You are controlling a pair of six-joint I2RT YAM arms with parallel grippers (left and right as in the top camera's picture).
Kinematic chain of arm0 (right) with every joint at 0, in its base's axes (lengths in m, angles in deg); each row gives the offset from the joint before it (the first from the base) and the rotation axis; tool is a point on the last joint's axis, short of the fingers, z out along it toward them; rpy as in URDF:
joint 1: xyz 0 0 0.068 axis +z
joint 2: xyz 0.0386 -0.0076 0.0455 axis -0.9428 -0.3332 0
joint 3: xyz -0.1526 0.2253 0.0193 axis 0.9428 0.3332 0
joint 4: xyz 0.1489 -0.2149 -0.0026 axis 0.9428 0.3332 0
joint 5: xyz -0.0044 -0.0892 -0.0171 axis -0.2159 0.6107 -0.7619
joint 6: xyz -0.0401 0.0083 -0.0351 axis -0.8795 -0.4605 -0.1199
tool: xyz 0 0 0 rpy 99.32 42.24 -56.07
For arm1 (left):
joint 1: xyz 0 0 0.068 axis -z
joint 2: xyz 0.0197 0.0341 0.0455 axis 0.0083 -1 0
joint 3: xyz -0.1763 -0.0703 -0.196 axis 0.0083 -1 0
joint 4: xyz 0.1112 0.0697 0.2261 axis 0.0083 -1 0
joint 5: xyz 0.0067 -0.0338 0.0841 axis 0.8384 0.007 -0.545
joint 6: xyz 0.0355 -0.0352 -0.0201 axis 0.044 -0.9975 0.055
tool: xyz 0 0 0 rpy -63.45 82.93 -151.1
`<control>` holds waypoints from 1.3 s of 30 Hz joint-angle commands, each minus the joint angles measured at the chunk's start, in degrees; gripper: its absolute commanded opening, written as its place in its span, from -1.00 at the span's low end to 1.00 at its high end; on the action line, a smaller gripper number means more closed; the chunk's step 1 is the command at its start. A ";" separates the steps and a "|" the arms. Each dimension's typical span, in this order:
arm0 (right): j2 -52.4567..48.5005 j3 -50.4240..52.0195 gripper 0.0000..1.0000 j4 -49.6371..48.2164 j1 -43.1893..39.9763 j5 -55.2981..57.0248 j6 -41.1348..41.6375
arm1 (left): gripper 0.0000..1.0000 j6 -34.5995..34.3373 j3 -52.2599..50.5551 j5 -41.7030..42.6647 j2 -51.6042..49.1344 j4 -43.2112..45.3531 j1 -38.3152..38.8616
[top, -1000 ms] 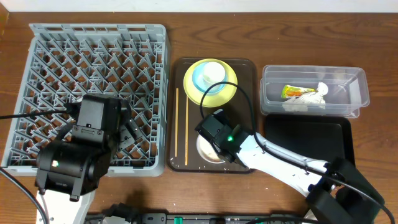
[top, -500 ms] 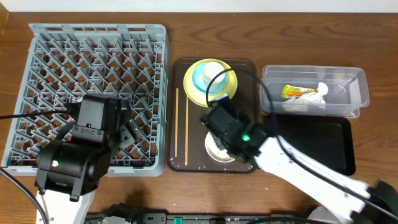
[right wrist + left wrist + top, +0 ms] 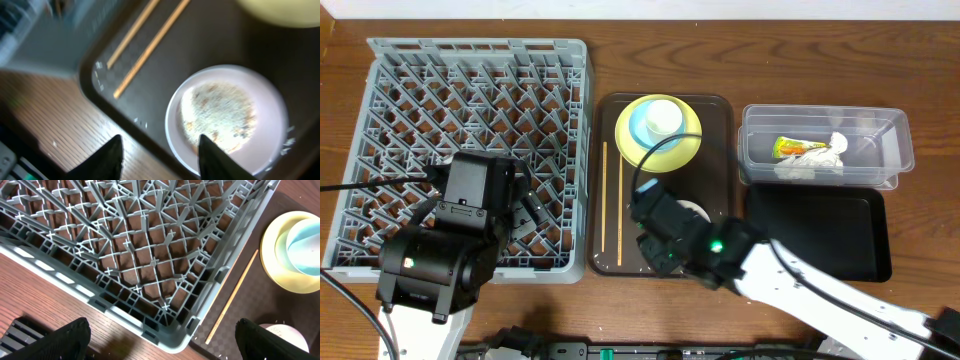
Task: Sort waste into correct bins and load items into the dishwasher
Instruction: 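Move the right gripper to the white rice bowl and grip its rim, then lift the rice bowl and carry it over the black tray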
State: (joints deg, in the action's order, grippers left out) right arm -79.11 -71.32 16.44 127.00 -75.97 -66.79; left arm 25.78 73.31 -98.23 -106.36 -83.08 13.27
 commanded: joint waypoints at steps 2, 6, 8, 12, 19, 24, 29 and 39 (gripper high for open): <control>-5.75 1.01 -0.20 -0.11 2.82 -0.15 0.52 | 0.87 0.31 0.31 -0.52 0.04 -0.04 -0.35; -9.42 1.01 -0.24 -0.15 3.19 1.25 0.52 | 0.87 0.31 0.31 -0.52 0.04 -0.04 -0.35; -10.73 1.01 -0.24 -0.31 3.17 2.03 0.52 | 0.88 0.31 0.31 -0.52 0.04 -0.04 -0.35; -12.74 1.01 -0.24 -0.26 3.19 2.82 0.50 | 0.87 0.31 0.31 -0.55 0.04 -0.04 -0.35; -13.62 1.42 -0.36 -0.26 3.19 2.93 0.50 | 0.87 0.31 0.31 -0.52 0.04 -0.04 -0.35; -13.62 2.27 -0.37 -0.11 3.17 4.81 0.50 | 0.87 0.31 0.31 -0.52 0.04 -0.04 -0.35; -13.68 2.51 -0.39 0.02 3.17 5.53 0.48 | 0.87 0.31 0.31 -0.52 0.04 -0.04 -0.35; -13.84 2.58 -0.42 0.04 3.17 5.88 0.04 | 0.88 0.31 0.31 -0.55 0.04 -0.04 -0.35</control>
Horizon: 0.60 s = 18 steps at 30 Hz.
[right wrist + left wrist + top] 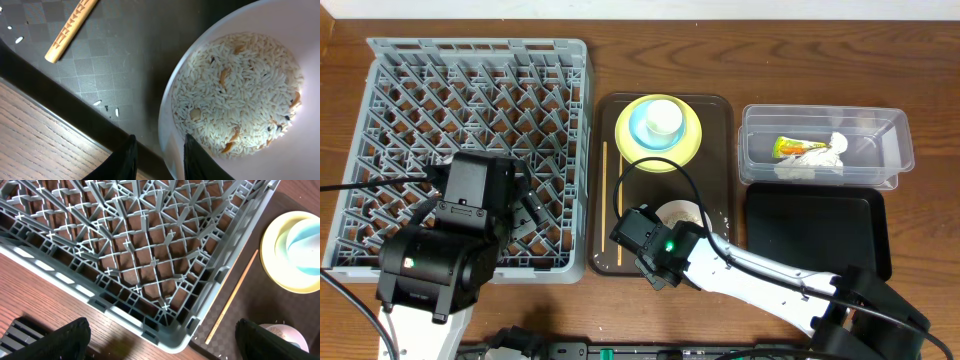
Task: Sort waste into correct bins and load items into the dishwasher
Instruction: 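Lift the rice bowl and carry it over the black tray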
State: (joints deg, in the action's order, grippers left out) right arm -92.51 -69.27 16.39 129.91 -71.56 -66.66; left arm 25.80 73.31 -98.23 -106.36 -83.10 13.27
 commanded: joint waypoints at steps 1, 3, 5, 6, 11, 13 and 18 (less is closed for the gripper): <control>-0.44 0.59 -0.42 0.07 0.26 1.49 -0.09 | 0.87 0.28 0.31 -0.52 0.04 -0.02 -0.35; -0.44 0.76 -0.42 0.07 0.26 1.49 -0.07 | 0.87 0.28 0.31 -0.52 0.04 -0.02 -0.35; -0.46 0.96 -0.38 0.04 0.26 1.49 -0.07 | 0.87 0.28 0.31 -0.55 0.04 -0.02 -0.35; -0.46 1.07 -0.39 -0.07 0.26 1.49 -0.07 | 0.87 0.28 0.31 -0.52 0.04 -0.02 -0.35; -0.46 2.32 -0.37 -1.33 0.26 1.44 -0.04 | 0.88 0.28 0.31 -0.52 0.04 -0.02 -0.35; -0.46 2.75 -0.36 -1.66 0.26 1.46 -0.04 | 0.87 0.28 0.31 -0.55 0.04 -0.02 -0.35; -0.46 2.82 -0.70 -1.92 0.26 1.46 -0.07 | 0.88 0.28 0.31 -0.55 0.04 -0.02 -0.35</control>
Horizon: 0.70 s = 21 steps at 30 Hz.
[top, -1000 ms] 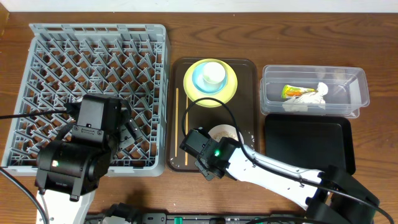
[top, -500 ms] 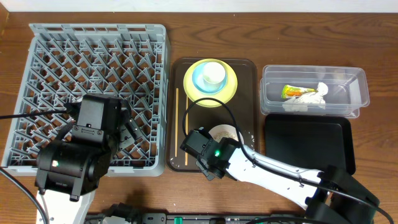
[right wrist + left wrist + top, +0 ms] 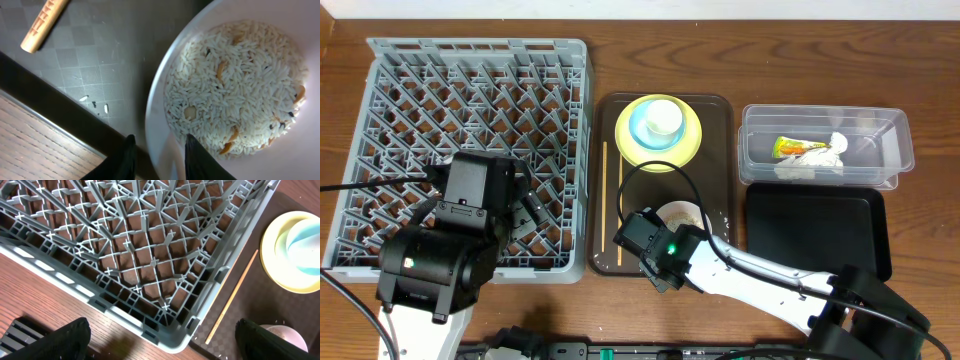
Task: Sort waste into correct bins and load items into the dishwasher
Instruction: 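Lift the rice bowl and carry it over the black tray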
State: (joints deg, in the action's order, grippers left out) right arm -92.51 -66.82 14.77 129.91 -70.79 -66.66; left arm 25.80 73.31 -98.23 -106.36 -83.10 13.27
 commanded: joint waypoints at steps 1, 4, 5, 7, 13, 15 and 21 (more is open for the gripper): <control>-0.46 0.37 -0.90 -0.33 0.26 0.70 -0.07 | 0.87 0.28 0.31 -0.55 0.04 -0.02 -0.35; -0.46 0.37 -0.97 -0.28 0.26 0.68 -0.07 | 0.87 0.28 0.31 -0.55 0.04 -0.02 -0.35; -0.46 0.37 -0.98 -0.28 0.26 0.68 -0.07 | 0.88 0.28 0.31 -0.52 0.04 -0.02 -0.35; -0.44 0.22 -0.98 -0.63 0.26 0.63 -0.04 | 0.87 0.28 0.31 -0.55 0.04 -0.02 -0.35; -0.35 -6.38 -0.98 2.82 -0.66 0.72 -0.22 | 0.87 0.28 0.31 -0.52 0.04 -0.02 -0.35; -0.35 -9.79 -0.98 6.10 -1.73 0.74 -1.44 | 0.87 0.28 0.31 -0.55 0.04 -0.02 -0.35; -0.35 -21.81 -0.98 19.76 -6.99 1.11 -2.21 | 0.87 0.28 0.31 -0.55 0.04 -0.02 -0.35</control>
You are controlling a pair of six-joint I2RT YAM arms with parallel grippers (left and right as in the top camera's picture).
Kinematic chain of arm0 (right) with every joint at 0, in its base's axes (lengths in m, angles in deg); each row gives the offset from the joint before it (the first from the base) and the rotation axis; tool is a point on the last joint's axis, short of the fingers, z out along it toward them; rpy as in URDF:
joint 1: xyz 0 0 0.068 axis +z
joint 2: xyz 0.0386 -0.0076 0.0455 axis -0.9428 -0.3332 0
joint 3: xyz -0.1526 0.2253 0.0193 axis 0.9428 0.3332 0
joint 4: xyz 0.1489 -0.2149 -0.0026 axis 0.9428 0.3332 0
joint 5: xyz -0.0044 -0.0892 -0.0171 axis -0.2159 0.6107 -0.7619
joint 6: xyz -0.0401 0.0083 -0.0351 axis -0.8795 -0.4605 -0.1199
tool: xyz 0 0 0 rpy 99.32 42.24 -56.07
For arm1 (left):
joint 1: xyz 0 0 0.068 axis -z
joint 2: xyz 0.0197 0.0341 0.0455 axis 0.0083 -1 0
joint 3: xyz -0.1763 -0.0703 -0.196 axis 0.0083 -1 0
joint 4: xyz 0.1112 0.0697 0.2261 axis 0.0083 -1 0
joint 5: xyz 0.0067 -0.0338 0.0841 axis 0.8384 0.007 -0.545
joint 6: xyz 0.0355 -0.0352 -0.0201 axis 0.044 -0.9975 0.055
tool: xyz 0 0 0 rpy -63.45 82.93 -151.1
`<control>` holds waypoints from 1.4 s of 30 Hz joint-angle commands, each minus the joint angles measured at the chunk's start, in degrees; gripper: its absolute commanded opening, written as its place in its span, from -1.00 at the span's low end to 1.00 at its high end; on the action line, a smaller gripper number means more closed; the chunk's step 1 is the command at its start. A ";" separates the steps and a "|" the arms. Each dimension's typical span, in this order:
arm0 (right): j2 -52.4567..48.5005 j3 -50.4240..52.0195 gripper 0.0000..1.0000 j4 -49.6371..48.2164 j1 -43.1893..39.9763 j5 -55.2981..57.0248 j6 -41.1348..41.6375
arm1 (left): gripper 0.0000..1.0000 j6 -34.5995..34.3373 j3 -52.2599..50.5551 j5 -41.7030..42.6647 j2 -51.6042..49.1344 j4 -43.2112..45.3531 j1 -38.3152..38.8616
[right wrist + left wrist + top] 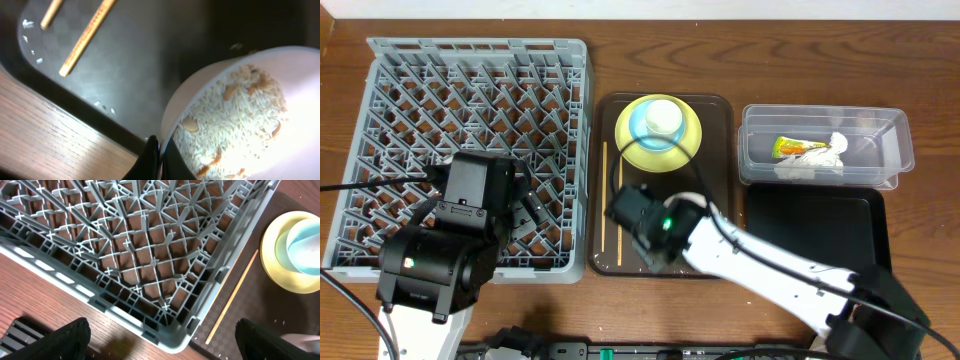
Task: Sort waste into correct bins and load items into the dishwasher
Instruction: 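Lift the rice bowl and carry it over the black tray, then tilt the bowl with the right gripper to dump rice onto the black tray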
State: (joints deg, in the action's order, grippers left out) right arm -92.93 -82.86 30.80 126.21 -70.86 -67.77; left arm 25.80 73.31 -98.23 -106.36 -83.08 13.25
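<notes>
A white bowl of rice (235, 120) hangs tilted above the brown tray (125, 75), with my right gripper (160, 152) shut on its near rim. In the overhead view the right gripper (645, 228) covers the bowl. Two wooden chopsticks (605, 205) lie along the tray's left side. A yellow plate (688, 145) with a blue cup (658, 120) on it sits at the tray's far end. The grey dish rack (470, 100) fills the left. My left gripper (162, 347) hangs open over the rack's near right corner.
A clear bin (825, 125) at the right holds a wrapper and crumpled paper. In front of it lies a black tray (820, 235). Loose rice grains dot the brown tray's near corner (105, 106). Bare wooden table shows beside it.
My right gripper, whose fingers straddled the bowl's rim, is now shut on it. The bowl is up off the tray, tilted, and further from the tray's near edge.
My right gripper first hung open over the bowl of rice on the tray. It then stood low at the bowl's near left rim, then with the rim between its fingers. Now it holds the bowl above the tray. The left arm has stayed still.
</notes>
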 commanded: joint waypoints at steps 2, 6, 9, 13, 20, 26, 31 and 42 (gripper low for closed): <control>0.26 -8.81 -0.98 7.85 -6.23 0.83 -0.61 | 0.87 0.28 0.31 -0.52 0.04 -0.04 -0.33; 2.86 -10.05 -0.98 11.65 -13.55 -4.37 -0.57 | 0.87 0.28 0.31 -0.55 0.04 -0.04 -0.33; 5.79 -10.05 -0.98 14.23 -20.24 -8.13 0.44 | 0.87 0.28 0.31 -0.55 0.04 -0.04 -0.33; 10.56 -9.51 -0.98 15.10 -27.80 -12.33 0.42 | 0.87 0.28 0.31 -0.55 0.04 -0.04 -0.33; 23.12 -3.63 -0.98 14.32 -43.23 -19.71 -1.25 | 0.87 0.28 0.31 -0.55 0.04 -0.04 -0.33; 28.37 5.27 -0.98 12.92 -57.51 -30.03 -8.09 | 0.87 0.28 0.31 -0.52 0.04 -0.04 -0.33; 28.52 16.00 -0.98 9.09 -69.02 -43.34 -16.98 | 0.88 0.28 0.31 -0.55 0.04 -0.04 -0.33; 28.48 36.81 -0.98 -13.03 -87.52 -68.32 -18.53 | 0.87 0.28 0.31 -0.52 0.04 -0.04 -0.33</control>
State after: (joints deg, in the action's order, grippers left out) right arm -64.77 -48.96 20.15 41.93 -127.47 -86.02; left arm 25.80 73.31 -98.25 -106.36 -83.08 13.27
